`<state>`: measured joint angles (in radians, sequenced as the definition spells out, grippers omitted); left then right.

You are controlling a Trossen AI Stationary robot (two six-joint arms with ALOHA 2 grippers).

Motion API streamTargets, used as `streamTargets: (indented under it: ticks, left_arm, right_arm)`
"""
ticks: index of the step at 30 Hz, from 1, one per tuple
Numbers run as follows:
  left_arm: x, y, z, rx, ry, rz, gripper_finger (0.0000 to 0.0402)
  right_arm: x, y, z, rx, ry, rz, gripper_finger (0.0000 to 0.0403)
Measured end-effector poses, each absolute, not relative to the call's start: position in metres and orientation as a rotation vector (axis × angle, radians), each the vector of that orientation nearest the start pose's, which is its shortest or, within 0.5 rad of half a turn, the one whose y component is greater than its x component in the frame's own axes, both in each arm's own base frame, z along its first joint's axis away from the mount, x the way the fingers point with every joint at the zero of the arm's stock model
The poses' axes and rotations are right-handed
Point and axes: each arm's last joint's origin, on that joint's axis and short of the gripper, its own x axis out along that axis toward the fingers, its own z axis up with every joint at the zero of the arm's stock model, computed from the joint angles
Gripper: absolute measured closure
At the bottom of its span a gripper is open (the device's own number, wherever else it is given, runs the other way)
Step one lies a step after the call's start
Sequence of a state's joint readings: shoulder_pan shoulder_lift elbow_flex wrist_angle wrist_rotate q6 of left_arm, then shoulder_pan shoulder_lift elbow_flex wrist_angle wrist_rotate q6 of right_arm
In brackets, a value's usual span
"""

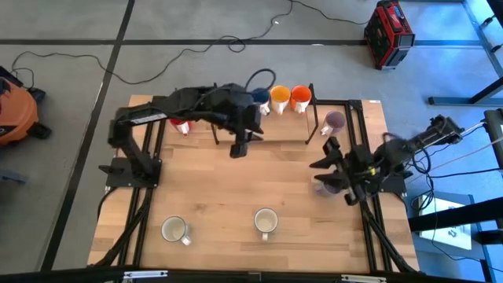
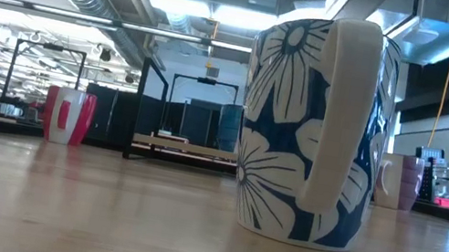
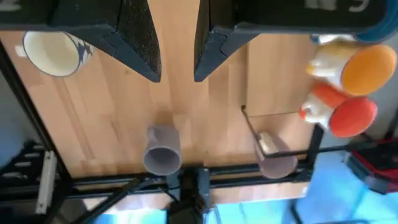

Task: Place coffee mugs
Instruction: Put the red mug on the shelf

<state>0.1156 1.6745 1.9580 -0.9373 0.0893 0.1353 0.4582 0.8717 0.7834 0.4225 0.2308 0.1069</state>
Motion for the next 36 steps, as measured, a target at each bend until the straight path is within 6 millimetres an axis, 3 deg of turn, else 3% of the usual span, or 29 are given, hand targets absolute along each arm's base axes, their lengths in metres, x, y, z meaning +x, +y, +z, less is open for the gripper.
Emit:
streamTargets:
  ticks: [6, 10, 13, 20, 27, 36]
  left_arm:
    - [0.311, 0.026, 0.427, 0.012, 0.598, 0.047, 0.0312]
    - [0.294, 0.021, 0.422, -0.023, 0.560, 0.059, 0.0312]
    - [0.278, 0.021, 0.416, -0.049, 0.556, 0.089, 0.0312]
    - [0.234, 0.030, 0.406, -0.118, 0.594, 0.284, 0.0312]
    - [0.202, 0.057, 0.388, -0.190, 0.830, 0.560, 0.0312]
    - [0.184, 0.120, 0.349, -0.365, 1.142, 0.792, 0.0292]
  right_arm:
    - [0.173, 0.057, 0.394, 0.154, -0.525, 0.260, 0.0269]
    - [0.174, 0.046, 0.395, 0.153, -0.543, 0.236, 0.0269]
    - [0.178, 0.043, 0.387, 0.170, -0.430, 0.222, 0.0269]
    - [0.189, 0.045, 0.342, 0.264, 0.038, 0.149, 0.0269]
    - [0.189, 0.043, 0.312, 0.291, 0.320, 0.017, 0.0269]
    - [0.198, 0.044, 0.305, 0.280, 0.356, -0.028, 0.0269]
